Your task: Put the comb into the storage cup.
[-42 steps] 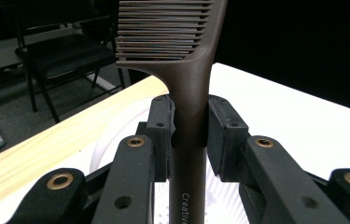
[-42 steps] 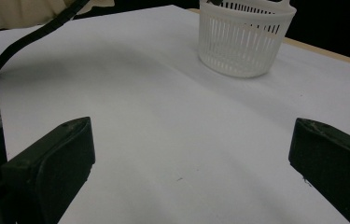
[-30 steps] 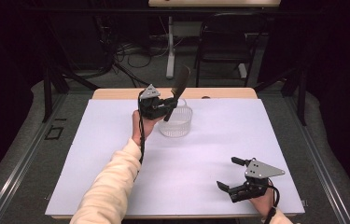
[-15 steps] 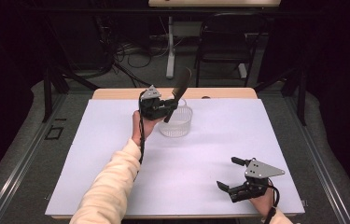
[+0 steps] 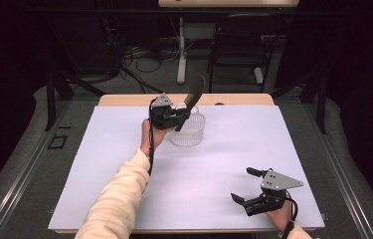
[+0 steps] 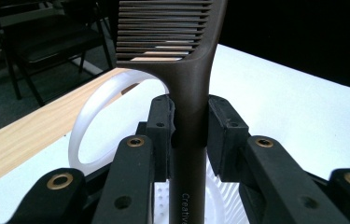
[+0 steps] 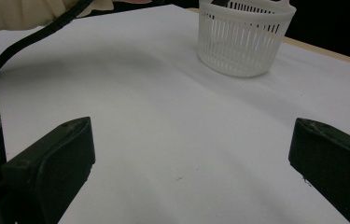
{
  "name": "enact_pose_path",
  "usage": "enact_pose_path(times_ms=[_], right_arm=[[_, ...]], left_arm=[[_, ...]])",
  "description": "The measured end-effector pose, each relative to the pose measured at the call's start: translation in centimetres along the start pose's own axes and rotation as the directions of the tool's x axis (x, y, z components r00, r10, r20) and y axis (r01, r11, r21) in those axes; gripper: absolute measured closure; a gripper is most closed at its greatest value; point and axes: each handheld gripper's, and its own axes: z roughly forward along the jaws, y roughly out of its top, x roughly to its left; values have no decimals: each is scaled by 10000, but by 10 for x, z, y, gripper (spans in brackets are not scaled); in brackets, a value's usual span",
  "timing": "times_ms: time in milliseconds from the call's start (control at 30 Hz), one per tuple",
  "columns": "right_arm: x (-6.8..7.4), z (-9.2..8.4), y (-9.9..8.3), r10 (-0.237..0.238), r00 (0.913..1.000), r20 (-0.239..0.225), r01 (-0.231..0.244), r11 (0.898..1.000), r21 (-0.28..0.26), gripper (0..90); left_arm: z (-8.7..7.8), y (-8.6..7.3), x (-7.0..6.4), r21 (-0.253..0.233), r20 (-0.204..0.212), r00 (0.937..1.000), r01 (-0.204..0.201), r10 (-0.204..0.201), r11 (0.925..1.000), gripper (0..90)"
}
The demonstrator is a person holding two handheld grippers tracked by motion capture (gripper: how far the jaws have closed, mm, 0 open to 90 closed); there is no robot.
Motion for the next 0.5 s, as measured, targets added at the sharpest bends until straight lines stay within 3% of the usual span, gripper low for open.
enact_pose_path(times_ms=[500], right_arm=[[0, 0, 0, 17, 10000, 3, -17, 10000, 44, 0]], left_arm=[[3, -2, 0, 284, 169, 9998, -66, 61, 9996, 727]])
